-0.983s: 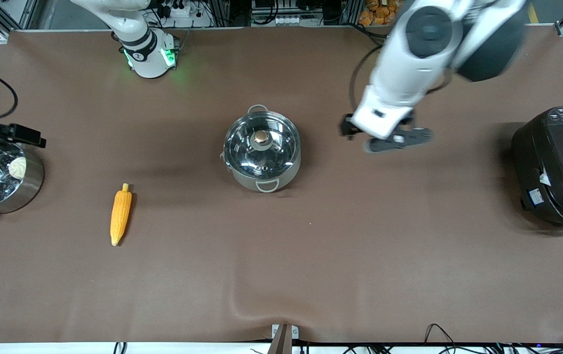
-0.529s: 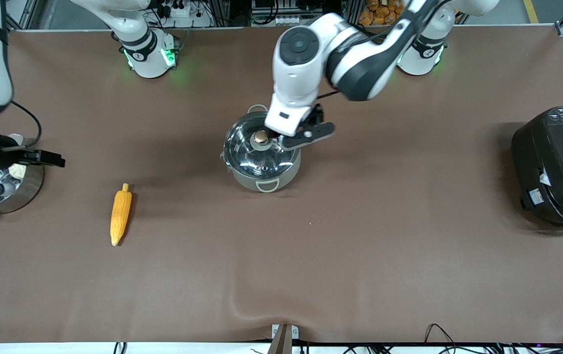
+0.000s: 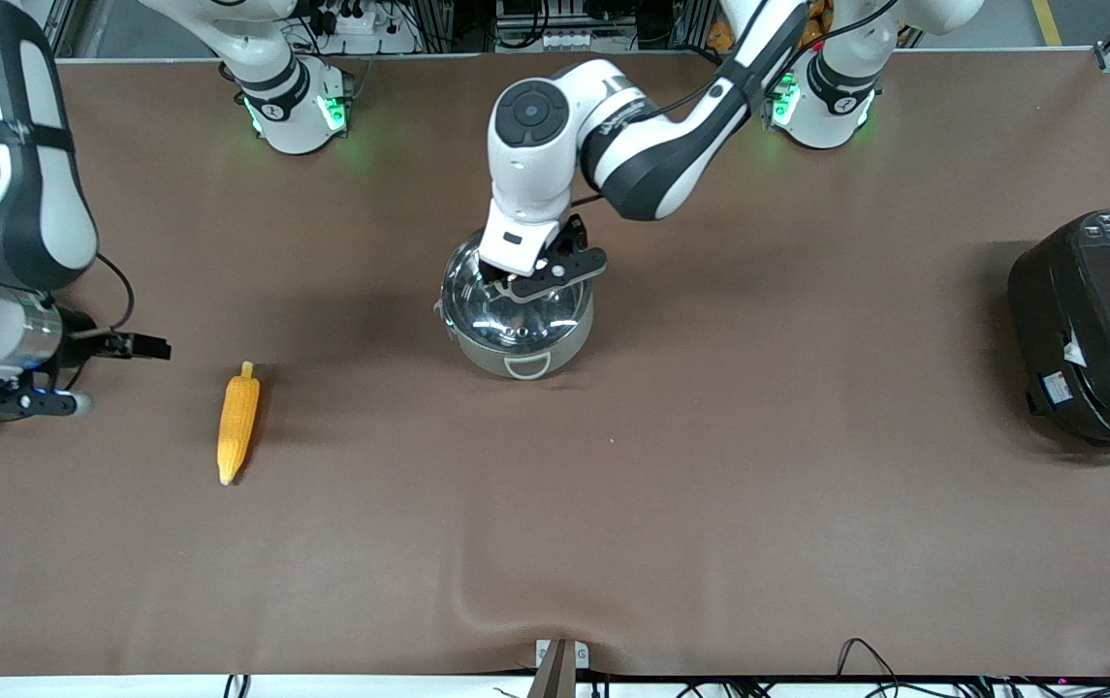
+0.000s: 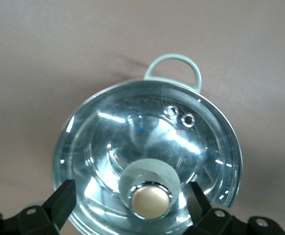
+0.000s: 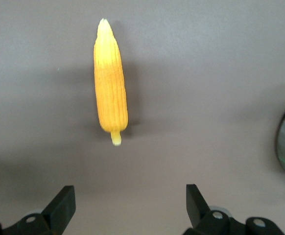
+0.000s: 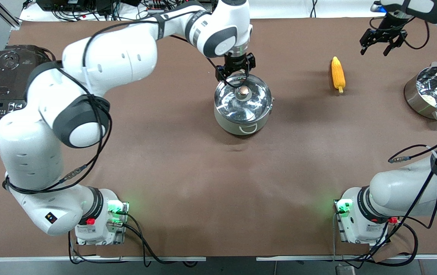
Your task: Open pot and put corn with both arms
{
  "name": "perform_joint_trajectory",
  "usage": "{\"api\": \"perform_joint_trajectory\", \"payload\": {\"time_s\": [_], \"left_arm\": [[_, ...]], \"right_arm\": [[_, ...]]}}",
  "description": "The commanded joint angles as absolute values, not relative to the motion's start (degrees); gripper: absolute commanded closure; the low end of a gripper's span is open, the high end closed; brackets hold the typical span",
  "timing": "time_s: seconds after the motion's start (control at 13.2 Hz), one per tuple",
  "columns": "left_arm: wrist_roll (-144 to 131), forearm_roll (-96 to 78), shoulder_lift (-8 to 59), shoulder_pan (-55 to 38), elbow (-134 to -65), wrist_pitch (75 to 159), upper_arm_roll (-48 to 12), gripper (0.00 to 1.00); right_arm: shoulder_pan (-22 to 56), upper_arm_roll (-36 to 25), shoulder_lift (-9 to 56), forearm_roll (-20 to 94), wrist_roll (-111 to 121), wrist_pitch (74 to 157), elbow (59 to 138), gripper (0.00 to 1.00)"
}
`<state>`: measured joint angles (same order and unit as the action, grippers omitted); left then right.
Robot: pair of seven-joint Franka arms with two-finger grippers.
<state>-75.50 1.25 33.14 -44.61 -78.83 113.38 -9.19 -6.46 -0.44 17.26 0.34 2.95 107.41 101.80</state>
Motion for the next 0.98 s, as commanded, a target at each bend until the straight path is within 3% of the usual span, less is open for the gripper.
{"api": "perform_joint_trajectory", "payload": {"time_s": [0.0,0.6,0.91], "left_arm": [[-77.1,2.5,36.5,-46.6,-75.3,113.7,-8.4,0.0],[-77.1,2.7,37.5,-47.9,-75.8,113.8,-8.3,0.19],[-77.0,3.1,37.7,-48.2,-75.8,113.8,-8.3,0.21]], "right_arm": [[-6.9,0.3,19.7,1.0,3.3,111.1,102.3,0.0],[-3.0,0.5,27.7,1.1,2.7,129.5,105.0,0.0],[-2.3,0.4,32.8,0.8,2.9,136.6,105.6,0.0]]}}
